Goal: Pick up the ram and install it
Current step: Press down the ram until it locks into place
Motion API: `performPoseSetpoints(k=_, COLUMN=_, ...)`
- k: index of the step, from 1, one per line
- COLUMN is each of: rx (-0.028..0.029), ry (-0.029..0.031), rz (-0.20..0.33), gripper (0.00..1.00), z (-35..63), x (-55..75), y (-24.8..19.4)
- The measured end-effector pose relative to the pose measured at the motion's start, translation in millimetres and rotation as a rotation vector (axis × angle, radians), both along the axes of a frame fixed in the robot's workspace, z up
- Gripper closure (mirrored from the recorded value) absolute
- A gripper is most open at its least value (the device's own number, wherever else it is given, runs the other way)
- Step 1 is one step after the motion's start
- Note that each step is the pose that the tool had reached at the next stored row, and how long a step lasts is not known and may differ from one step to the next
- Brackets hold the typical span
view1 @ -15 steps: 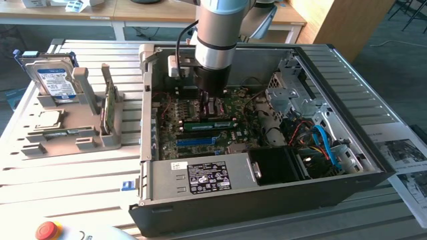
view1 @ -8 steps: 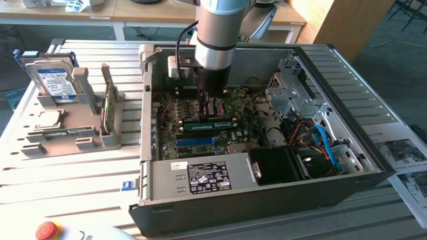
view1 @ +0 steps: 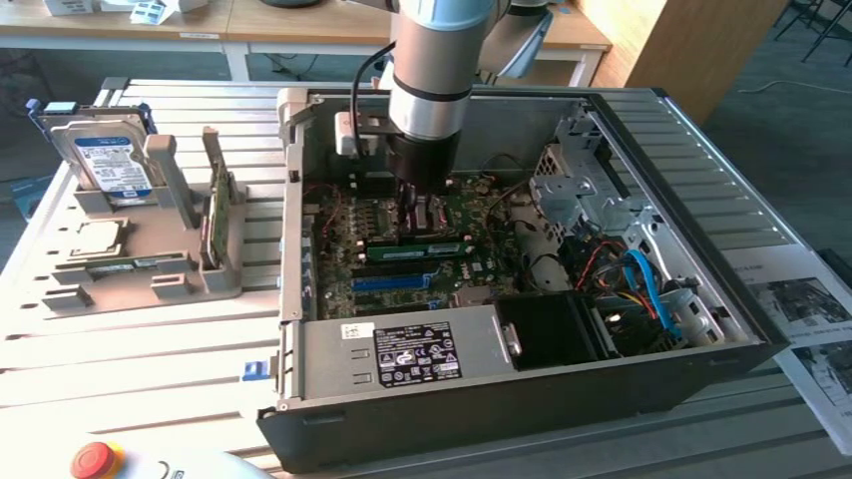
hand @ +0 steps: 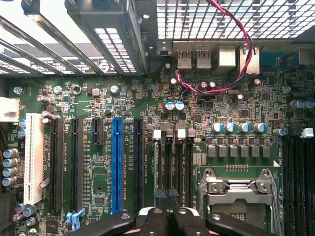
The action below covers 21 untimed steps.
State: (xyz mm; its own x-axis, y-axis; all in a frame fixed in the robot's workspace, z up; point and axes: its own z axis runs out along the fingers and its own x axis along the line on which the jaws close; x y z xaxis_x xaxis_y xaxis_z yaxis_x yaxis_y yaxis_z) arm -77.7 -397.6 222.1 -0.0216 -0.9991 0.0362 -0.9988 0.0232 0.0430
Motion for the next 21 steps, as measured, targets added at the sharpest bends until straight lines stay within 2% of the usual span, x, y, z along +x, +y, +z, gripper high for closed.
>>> performPoseSetpoints(k=21, rx=0.0, ry=-0.0003, rz=0.0, gripper=0.89, z=-0.4, x=0.0, y=0.0)
